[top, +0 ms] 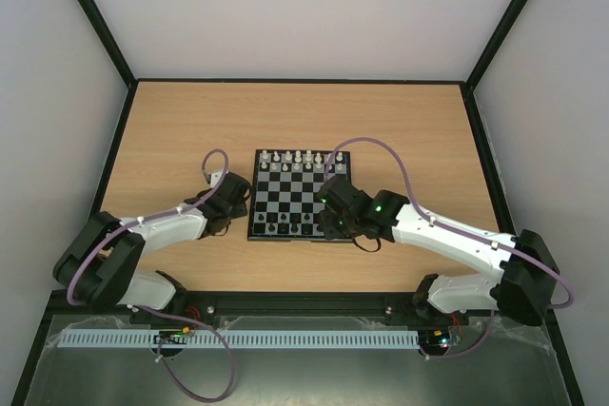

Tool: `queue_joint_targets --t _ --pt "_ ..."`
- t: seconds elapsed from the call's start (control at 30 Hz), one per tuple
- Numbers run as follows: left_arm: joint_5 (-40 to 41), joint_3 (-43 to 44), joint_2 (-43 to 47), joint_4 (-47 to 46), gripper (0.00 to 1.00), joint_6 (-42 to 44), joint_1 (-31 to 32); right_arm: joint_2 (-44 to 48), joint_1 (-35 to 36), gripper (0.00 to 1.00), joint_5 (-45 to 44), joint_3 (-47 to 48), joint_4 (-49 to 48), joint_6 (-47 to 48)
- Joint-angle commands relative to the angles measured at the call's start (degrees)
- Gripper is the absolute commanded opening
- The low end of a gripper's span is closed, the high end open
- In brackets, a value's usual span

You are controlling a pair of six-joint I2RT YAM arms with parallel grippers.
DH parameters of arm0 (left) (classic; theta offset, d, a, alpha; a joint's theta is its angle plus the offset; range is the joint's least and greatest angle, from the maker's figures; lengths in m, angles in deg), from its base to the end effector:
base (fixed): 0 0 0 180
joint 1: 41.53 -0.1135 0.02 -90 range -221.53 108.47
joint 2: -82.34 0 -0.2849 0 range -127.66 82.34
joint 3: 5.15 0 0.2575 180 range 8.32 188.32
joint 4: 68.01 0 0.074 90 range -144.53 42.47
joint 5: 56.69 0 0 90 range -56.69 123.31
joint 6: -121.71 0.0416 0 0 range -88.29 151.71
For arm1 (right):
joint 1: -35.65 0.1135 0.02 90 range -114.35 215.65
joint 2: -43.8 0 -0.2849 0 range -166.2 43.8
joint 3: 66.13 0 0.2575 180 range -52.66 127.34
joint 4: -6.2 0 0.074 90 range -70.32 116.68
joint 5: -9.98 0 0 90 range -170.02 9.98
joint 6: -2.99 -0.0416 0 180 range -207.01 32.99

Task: Set up the chess pieces on the board
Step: Pick up the chess piece at the center of the board.

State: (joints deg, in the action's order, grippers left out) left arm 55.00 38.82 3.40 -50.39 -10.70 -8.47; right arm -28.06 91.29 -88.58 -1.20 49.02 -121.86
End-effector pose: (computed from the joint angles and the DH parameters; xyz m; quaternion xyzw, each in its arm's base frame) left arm 0.2135 -0.1207 0.1560 -0.1360 0.9223 -0.0518 0.3582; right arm 0.1526 0.2122 0.2653 -0.1437 0.9256 0.1943 0.2913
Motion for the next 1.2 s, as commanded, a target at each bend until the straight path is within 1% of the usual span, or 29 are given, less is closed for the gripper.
queue_joint_targets --t 0.0,0.1,0.23,0.53,0.77,0.9,1.03,1.17 --pt "1.64 1.85 -0.75 -1.82 0.46 0.47 -0.71 1.57 0.50 0.40 -0.74 -1.24 3.18 0.89" --pt "1.74 2.51 -1.47 -1.95 0.41 0.80 -0.94 1.80 0.45 0.40 -0.73 -1.49 3.13 0.93" --pt "1.69 3.16 -2.86 -2.20 0.32 0.96 -1.07 2.11 0.46 0.40 -0.89 -1.79 3.24 1.08" --pt "1.95 3.50 -5.03 -2.52 0.29 0.98 -1.59 2.55 0.41 0.40 -1.13 -2.06 3.53 1.28" --pt "1.86 3.33 -5.51 -2.91 0.16 0.97 -1.84 2.77 0.44 0.40 -1.14 -2.34 3.28 1.29" --pt "1.84 3.18 -4.58 -2.55 0.12 0.97 -1.77 2.83 0.44 0.40 -1.04 -2.42 3.35 1.28" --pt "1.95 3.22 -1.70 -0.06 0.09 0.80 -1.01 3.07 0.42 0.40 -0.98 -2.38 3.51 1.15" --pt "2.12 3.93 3.67 5.17 0.09 -0.08 2.51 3.94 0.44 0.40 -1.16 -2.21 3.93 0.84"
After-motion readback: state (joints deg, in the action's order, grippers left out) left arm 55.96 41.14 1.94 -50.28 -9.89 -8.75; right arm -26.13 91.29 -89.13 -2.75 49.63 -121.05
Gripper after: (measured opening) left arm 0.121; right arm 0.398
